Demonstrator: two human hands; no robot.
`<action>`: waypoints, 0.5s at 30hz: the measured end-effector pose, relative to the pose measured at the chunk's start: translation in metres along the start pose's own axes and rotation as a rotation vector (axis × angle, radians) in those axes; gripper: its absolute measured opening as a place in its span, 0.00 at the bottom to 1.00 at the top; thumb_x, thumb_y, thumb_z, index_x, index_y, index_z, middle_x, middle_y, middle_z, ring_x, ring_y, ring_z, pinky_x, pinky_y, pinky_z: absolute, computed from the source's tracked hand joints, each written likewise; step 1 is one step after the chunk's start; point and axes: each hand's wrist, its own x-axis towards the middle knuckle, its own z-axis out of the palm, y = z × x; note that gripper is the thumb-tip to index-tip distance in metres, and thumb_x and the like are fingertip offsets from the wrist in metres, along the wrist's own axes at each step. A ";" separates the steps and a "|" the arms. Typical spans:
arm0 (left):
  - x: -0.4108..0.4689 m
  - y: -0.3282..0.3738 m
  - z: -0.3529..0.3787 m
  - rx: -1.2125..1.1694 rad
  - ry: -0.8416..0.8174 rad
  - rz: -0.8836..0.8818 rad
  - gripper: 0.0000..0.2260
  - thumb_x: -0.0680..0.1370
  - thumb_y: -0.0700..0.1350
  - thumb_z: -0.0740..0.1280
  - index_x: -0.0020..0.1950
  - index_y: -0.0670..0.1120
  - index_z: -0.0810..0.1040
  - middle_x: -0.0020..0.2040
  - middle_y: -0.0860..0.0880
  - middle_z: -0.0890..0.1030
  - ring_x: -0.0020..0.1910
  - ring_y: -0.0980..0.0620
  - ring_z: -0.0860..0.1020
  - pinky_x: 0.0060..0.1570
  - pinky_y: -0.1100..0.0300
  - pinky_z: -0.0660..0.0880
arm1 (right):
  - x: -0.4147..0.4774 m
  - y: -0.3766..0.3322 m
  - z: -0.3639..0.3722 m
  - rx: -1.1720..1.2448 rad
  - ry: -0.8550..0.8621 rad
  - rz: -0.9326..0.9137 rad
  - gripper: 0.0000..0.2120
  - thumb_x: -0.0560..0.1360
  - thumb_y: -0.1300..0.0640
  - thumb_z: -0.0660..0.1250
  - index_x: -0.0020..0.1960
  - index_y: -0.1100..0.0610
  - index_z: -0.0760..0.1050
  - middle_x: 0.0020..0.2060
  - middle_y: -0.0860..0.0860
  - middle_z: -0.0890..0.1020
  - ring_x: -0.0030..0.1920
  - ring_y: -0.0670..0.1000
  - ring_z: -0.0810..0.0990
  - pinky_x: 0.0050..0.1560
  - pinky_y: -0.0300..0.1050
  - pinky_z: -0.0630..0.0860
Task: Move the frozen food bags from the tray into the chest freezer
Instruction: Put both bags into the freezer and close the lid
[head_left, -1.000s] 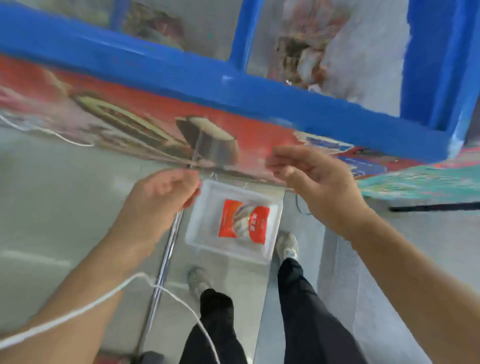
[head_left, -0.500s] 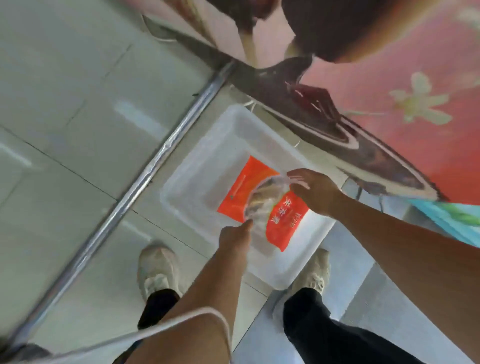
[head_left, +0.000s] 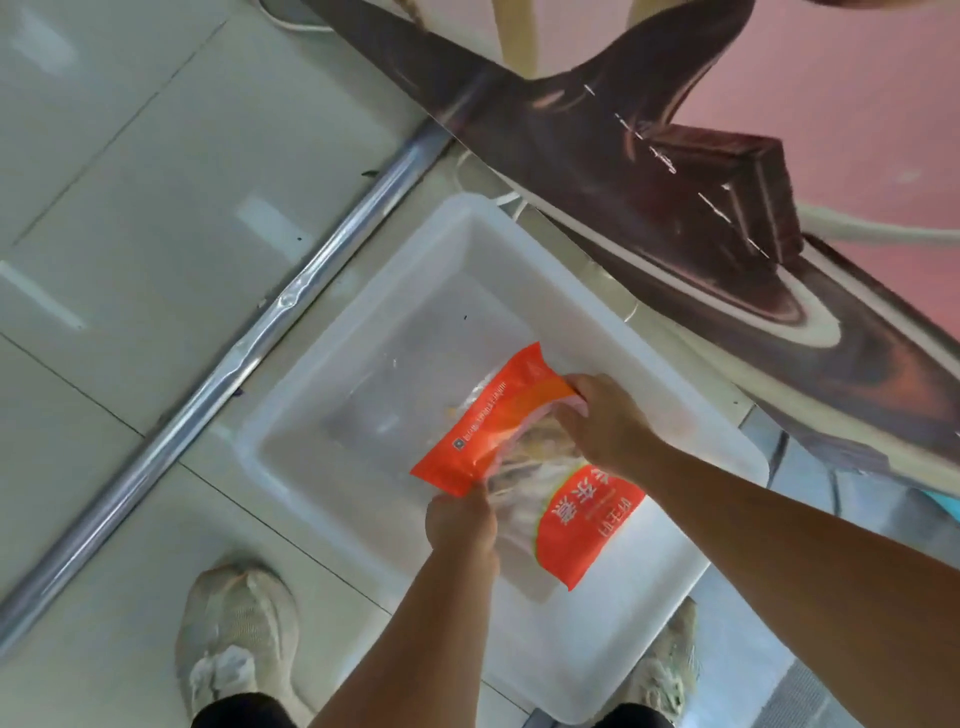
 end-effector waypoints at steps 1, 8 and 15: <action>-0.001 -0.002 -0.004 -0.010 -0.006 0.035 0.18 0.79 0.47 0.66 0.62 0.36 0.78 0.60 0.36 0.81 0.60 0.37 0.79 0.50 0.54 0.74 | 0.000 -0.002 -0.003 0.084 -0.013 0.027 0.14 0.77 0.51 0.66 0.60 0.53 0.79 0.53 0.54 0.83 0.54 0.57 0.80 0.54 0.50 0.76; -0.049 0.000 -0.041 -0.115 -0.019 0.367 0.09 0.79 0.42 0.65 0.40 0.40 0.76 0.36 0.44 0.75 0.38 0.47 0.72 0.42 0.52 0.72 | -0.031 0.002 -0.044 0.292 -0.160 0.047 0.04 0.78 0.51 0.64 0.49 0.49 0.77 0.44 0.49 0.83 0.48 0.52 0.81 0.47 0.47 0.75; -0.173 0.054 -0.123 -0.012 -0.117 0.770 0.13 0.78 0.36 0.65 0.39 0.49 0.82 0.37 0.56 0.84 0.36 0.63 0.77 0.40 0.71 0.72 | -0.146 -0.041 -0.125 0.511 -0.113 -0.029 0.16 0.77 0.65 0.64 0.59 0.48 0.77 0.55 0.48 0.83 0.58 0.53 0.81 0.61 0.54 0.77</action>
